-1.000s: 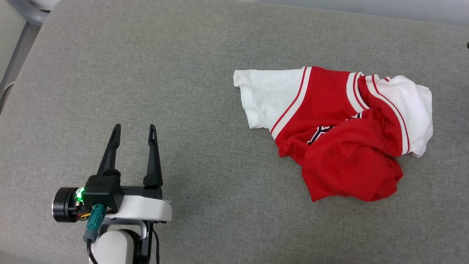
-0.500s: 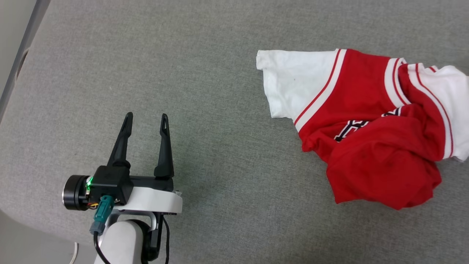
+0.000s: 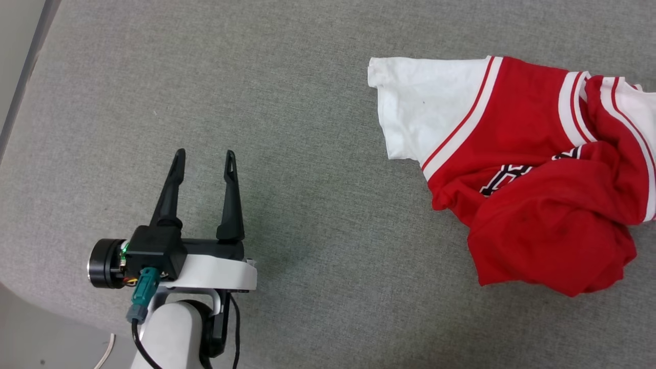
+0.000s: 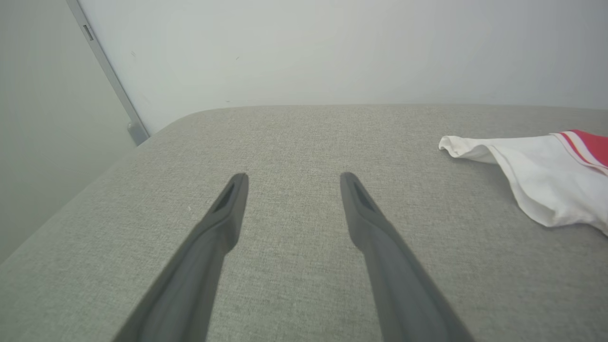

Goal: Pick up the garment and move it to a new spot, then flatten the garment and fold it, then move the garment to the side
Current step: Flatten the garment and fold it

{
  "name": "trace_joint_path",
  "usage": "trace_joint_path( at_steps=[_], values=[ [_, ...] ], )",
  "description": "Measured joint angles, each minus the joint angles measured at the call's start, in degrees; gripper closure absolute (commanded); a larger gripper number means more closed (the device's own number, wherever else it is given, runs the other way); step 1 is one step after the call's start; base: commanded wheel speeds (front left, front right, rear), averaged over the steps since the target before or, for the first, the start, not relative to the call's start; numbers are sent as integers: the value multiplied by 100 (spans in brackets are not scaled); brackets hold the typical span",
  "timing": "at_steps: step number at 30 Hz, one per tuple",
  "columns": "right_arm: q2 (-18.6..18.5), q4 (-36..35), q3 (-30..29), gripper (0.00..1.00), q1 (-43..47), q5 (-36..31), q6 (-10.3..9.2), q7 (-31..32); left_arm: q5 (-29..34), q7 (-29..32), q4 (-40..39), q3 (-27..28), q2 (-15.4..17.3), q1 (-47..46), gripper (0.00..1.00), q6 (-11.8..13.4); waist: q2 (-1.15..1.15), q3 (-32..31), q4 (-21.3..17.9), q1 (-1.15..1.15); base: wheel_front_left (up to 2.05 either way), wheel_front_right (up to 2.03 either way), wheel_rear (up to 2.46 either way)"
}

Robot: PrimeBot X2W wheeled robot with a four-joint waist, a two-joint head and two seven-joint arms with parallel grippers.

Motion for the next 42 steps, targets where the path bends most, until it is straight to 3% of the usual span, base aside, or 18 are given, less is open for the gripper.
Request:
trace_joint_path(
  at_steps=[1, 10, 17, 27, 28, 31, 36, 37, 38, 42],
  values=[
    [14, -2, 10, 100, 12, 5, -3, -62, 23, 0, 7, 35, 1, -1, 0, -1, 0, -12, -28, 0, 0, 0, 0],
    [413, 47, -146, 100, 371, -7, 42, -1318, 149, 0, 90, 218, 30, 26, 0, -89, 0, -392, -315, 3, 0, 0, 0],
    [327, -408, -401, 100, 896, -35, 42, -2272, 190, 0, 130, 421, 227, 163, 0, -169, 0, -900, -637, 3, 0, 0, 0],
    [174, -1116, -1244, 100, 2024, -123, 42, -2819, 111, 0, 349, 508, 787, -361, 0, -720, 0, -1405, -1201, 3, 0, 0, 0],
    [169, -1272, -1485, 100, 2270, -183, 42, -2856, 90, 65, 470, 455, 1002, -656, 0, -867, 0, -1474, -1325, 3, 0, 0, 0],
    [188, -1502, -1860, 100, 2638, -307, 42, -2854, -136, 386, 595, 275, 1238, -1249, 0, -1050, 0, -1532, -1489, 2, 0, 0, 0],
    [348, -1797, -2319, 100, 3053, -523, 42, -2746, -658, 1218, 815, -218, 1652, -2080, 0, -1137, 0, -1515, -1680, 3, 0, 0, 0],
    [439, -1919, -2527, 100, 3227, -661, 42, -2666, -1131, 1750, 888, -669, 1903, -2470, 0, -1137, 0, -1477, -1765, 2, 0, 0, 0],
    [439, -1919, -2527, 100, 3227, -661, 42, -2666, -1131, 1750, 888, -669, 1903, -2470, 0, -1137, 0, -1477, -1765, 2, 0, 0, 0],
    [630, -2171, -2884, 100, 3487, -877, 42, -2501, -2136, 2954, 1056, -1427, 2407, -3238, 0, -1144, 0, -1351, -1901, 2, 0, 0, 0]
  ],
)
